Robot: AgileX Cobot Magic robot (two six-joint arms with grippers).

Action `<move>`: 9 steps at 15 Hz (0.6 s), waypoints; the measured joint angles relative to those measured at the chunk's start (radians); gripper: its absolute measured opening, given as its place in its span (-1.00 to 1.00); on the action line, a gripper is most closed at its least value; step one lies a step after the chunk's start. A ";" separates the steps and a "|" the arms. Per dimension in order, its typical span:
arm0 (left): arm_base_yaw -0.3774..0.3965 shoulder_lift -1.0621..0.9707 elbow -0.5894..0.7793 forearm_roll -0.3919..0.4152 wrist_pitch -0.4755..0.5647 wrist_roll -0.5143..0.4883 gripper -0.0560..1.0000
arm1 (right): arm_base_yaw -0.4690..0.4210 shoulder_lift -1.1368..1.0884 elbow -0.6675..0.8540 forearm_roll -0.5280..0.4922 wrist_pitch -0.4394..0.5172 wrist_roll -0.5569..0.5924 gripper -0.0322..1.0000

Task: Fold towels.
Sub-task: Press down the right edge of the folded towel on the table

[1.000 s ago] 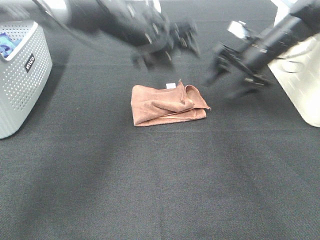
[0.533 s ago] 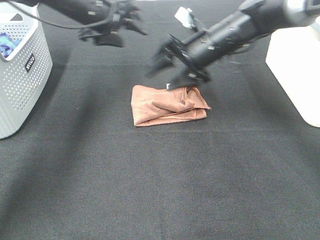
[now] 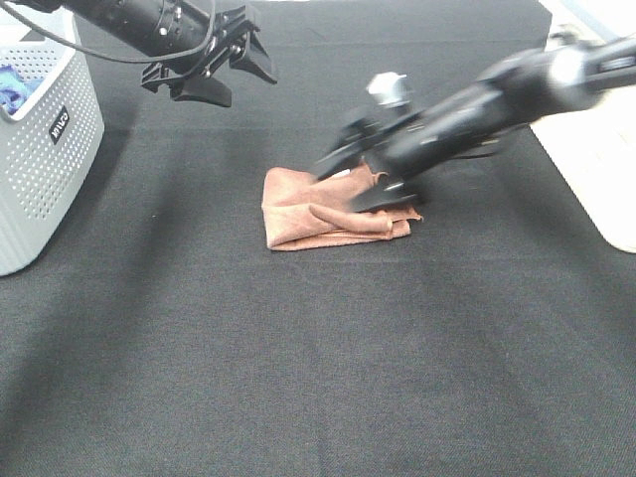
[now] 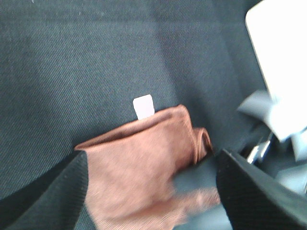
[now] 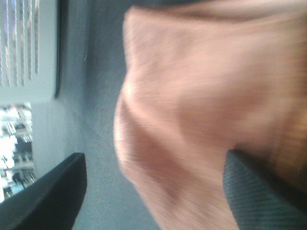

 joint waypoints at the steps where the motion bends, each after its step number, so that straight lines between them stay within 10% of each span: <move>1: 0.000 0.000 0.000 0.005 0.009 -0.001 0.45 | -0.040 0.000 -0.005 -0.008 0.019 0.002 0.50; 9: 0.000 -0.022 0.000 0.023 0.085 0.015 0.45 | -0.086 -0.114 -0.008 -0.293 0.016 0.085 0.50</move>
